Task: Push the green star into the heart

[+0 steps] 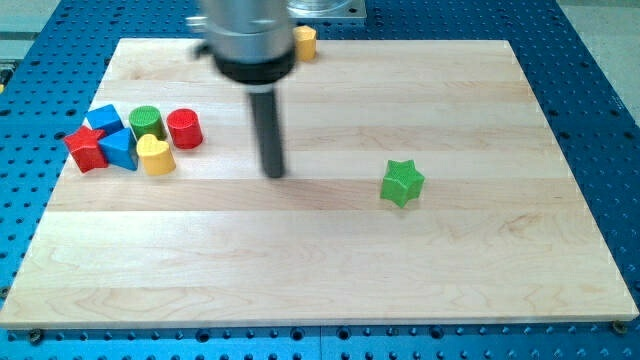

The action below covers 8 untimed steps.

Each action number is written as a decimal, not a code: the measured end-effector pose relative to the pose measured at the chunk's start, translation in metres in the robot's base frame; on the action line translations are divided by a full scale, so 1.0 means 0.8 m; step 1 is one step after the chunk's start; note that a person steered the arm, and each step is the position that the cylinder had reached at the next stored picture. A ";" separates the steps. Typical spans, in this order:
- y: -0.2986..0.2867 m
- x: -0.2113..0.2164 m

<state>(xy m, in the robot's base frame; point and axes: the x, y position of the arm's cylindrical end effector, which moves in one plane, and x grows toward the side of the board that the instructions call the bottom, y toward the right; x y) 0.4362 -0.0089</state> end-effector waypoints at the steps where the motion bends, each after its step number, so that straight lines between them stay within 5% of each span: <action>1: 0.158 -0.021; 2: 0.291 0.020; 3: 0.259 0.068; 4: 0.058 0.025; 5: 0.004 0.028; 6: 0.079 0.083; 8: -0.104 0.064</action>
<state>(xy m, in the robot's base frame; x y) 0.4872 -0.0921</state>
